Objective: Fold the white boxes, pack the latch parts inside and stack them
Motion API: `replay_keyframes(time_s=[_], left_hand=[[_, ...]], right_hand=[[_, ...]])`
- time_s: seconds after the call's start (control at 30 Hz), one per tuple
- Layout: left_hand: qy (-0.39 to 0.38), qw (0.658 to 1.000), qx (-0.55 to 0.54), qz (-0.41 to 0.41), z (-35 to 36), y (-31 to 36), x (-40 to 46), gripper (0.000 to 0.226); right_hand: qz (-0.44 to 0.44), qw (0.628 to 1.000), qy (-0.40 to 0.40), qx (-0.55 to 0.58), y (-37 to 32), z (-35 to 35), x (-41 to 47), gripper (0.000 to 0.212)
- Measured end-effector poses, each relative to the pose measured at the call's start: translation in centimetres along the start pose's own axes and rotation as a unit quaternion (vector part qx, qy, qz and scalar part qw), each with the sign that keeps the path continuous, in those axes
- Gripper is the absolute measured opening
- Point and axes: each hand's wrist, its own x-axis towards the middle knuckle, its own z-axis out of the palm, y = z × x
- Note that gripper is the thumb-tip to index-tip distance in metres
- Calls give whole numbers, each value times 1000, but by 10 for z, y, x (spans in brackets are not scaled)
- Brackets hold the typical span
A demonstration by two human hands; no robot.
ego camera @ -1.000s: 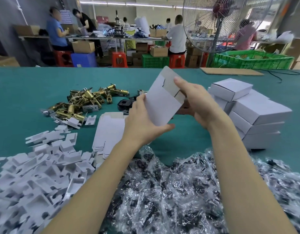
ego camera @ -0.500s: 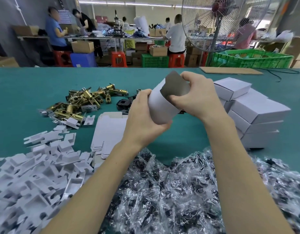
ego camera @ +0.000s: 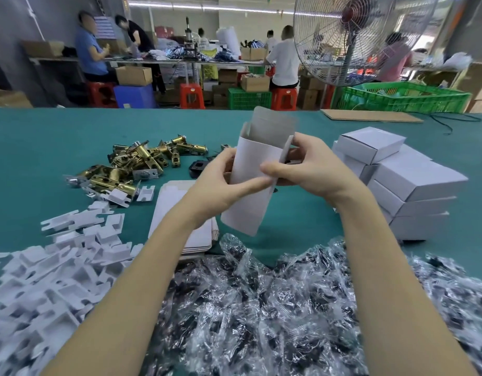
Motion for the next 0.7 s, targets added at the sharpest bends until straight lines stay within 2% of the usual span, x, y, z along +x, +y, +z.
replay_keyframes(time_s=[0.1, 0.2, 0.3, 0.37, 0.43, 0.57, 0.7], left_hand=[[-20, 999, -23, 19, -14, 0, 0, 42], [-5, 999, -26, 24, -16, -2, 1, 35], [33, 998, -37, 23, -15, -4, 2, 33], [54, 997, -49, 27, -14, -6, 2, 33], [68, 996, -50, 30, -13, -7, 2, 38], [61, 997, -43, 12, -15, -7, 2, 54], [50, 996, -61, 48, -19, -5, 2, 54]], right_hand=[[-18, 1000, -9, 4, 5, -4, -1, 30], [-39, 999, -2, 4, 11, 1, 0, 43], [-65, 995, 59, 48, 16, 11, 1, 67], [-94, 989, 90, 72, 19, 17, 2, 73], [-112, 984, 104, 87, 20, 19, 3, 66], [-118, 986, 74, 96, 22, 17, 2, 33], [-103, 985, 44, 133, 21, 8, -1, 26]])
